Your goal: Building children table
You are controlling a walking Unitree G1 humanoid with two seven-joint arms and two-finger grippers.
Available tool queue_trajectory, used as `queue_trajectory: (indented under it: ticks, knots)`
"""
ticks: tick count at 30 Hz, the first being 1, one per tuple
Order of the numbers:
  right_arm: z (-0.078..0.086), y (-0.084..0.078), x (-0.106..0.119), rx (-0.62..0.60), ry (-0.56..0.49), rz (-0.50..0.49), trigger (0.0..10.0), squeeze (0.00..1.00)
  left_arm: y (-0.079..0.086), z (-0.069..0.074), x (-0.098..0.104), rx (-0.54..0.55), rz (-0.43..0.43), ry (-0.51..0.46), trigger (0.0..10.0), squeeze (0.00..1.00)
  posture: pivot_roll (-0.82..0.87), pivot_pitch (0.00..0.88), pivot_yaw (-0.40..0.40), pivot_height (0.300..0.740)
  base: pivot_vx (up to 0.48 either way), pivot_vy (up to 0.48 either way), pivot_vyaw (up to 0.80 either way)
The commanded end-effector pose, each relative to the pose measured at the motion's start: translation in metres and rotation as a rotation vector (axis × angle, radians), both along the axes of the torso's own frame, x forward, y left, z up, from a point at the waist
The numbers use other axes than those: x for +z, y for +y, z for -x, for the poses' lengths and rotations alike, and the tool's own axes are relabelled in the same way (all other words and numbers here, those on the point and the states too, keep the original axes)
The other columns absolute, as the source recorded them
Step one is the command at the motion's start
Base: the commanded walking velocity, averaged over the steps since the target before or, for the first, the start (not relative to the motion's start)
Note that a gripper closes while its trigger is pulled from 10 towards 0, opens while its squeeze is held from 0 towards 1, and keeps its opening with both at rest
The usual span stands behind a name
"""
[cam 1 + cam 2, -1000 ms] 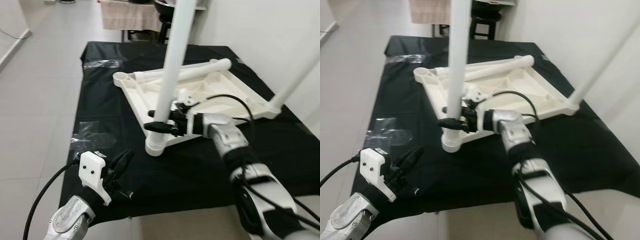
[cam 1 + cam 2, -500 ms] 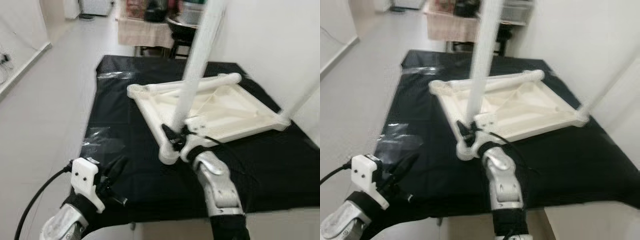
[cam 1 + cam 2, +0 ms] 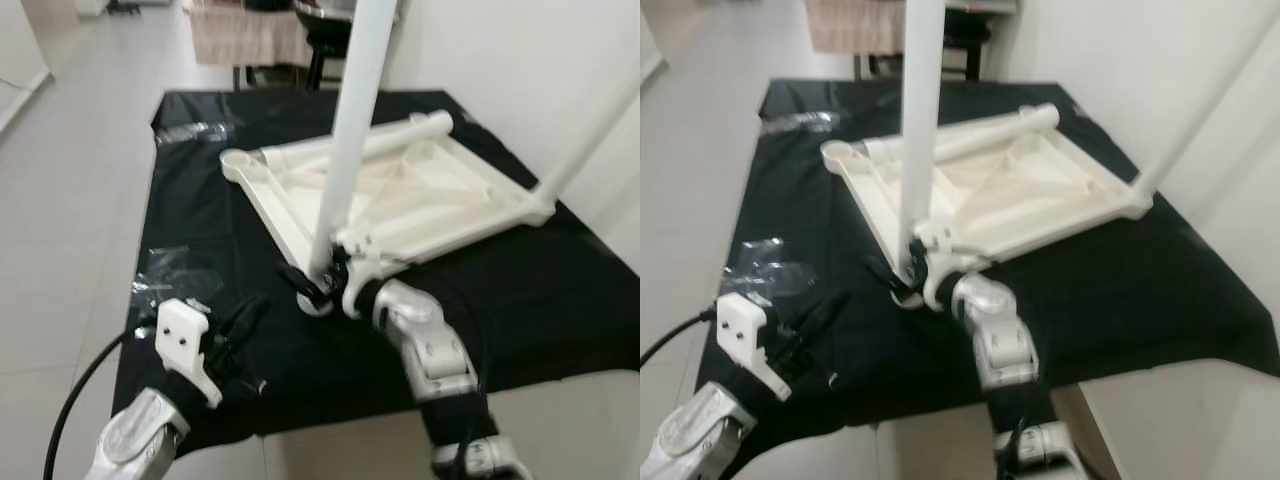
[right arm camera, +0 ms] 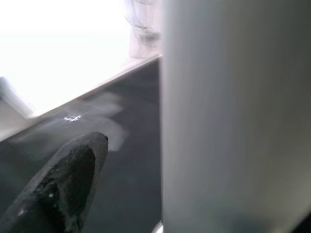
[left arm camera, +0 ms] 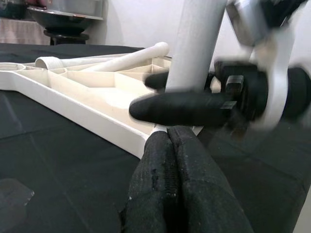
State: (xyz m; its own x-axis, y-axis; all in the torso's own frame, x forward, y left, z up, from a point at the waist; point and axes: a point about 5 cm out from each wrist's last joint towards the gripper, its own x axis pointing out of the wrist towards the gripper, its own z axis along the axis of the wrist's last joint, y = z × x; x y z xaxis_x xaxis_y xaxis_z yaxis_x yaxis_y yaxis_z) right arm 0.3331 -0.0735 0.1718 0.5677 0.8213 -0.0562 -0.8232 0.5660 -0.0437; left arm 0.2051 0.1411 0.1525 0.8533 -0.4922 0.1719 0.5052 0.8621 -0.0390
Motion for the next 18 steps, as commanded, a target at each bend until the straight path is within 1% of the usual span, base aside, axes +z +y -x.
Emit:
queue_trajectory:
  ticks: [1, 2, 4, 6, 8, 11, 12, 14, 15, 18]
  knots:
    - [-0.002, 0.004, 0.005, 0.149, -0.025, -0.001, 10.0, 0.0, -0.001, 0.0, -0.006, -0.004, 0.002, 0.028, 10.0, 0.0, 0.12, 0.065, -0.112, 0.74, 0.0, 0.0, 0.0]
    - [-0.002, 0.004, 0.005, 0.149, -0.025, -0.001, 10.0, 0.0, -0.001, 0.0, -0.006, -0.004, 0.002, 0.028, 10.0, 0.0, 0.12, 0.065, -0.112, 0.74, 0.0, 0.0, 0.0]
    - [-0.011, 0.003, 0.013, 0.259, -0.039, 0.032, 10.0, 0.0, -0.001, 0.0, -0.007, -0.002, 0.001, 0.028, 10.0, 0.0, 0.12, 0.056, -0.115, 0.74, 0.0, 0.0, 0.0]
    - [-0.016, 0.003, 0.019, 0.358, 0.001, 0.029, 10.0, 0.0, -0.002, 0.0, -0.007, -0.001, 0.002, 0.029, 10.0, 0.0, 0.12, 0.055, -0.116, 0.74, 0.0, 0.0, 0.0]
    - [-0.017, 0.003, 0.021, 0.381, 0.013, 0.025, 10.0, 0.0, -0.002, 0.0, -0.007, -0.001, 0.002, 0.029, 10.0, 0.0, 0.12, 0.055, -0.116, 0.74, 0.0, 0.0, 0.0]
    - [-0.024, 0.002, 0.024, 0.409, 0.047, 0.035, 10.0, 0.0, -0.003, 0.0, -0.008, -0.002, 0.003, 0.031, 10.0, 0.0, 0.13, 0.047, -0.122, 0.74, 0.0, 0.0, 0.0]
    - [-0.027, 0.001, 0.025, 0.412, 0.067, 0.035, 2.9, 0.0, -0.004, 0.0, -0.008, -0.003, 0.004, 0.031, 10.0, 0.0, 0.13, 0.047, -0.124, 0.74, 0.0, 0.0, 0.0]
    - [-0.029, 0.001, 0.025, 0.414, 0.079, 0.034, 2.9, 0.0, -0.005, 0.001, -0.008, -0.004, 0.005, 0.031, 10.0, 0.0, 0.13, 0.048, -0.124, 0.74, 0.0, 0.0, 0.0]
    - [-0.03, -0.001, 0.024, 0.412, 0.086, 0.038, 0.0, 0.0, -0.005, 0.001, -0.008, -0.004, 0.005, 0.031, 10.0, 0.0, 0.13, 0.049, -0.127, 0.74, 0.0, 0.0, 0.0]
    - [-0.031, -0.004, 0.023, 0.413, 0.089, 0.044, 0.0, 0.0, -0.006, 0.001, -0.008, -0.004, 0.006, 0.03, 10.0, 0.0, 0.13, 0.05, -0.128, 0.74, 0.0, 0.0, 0.0]
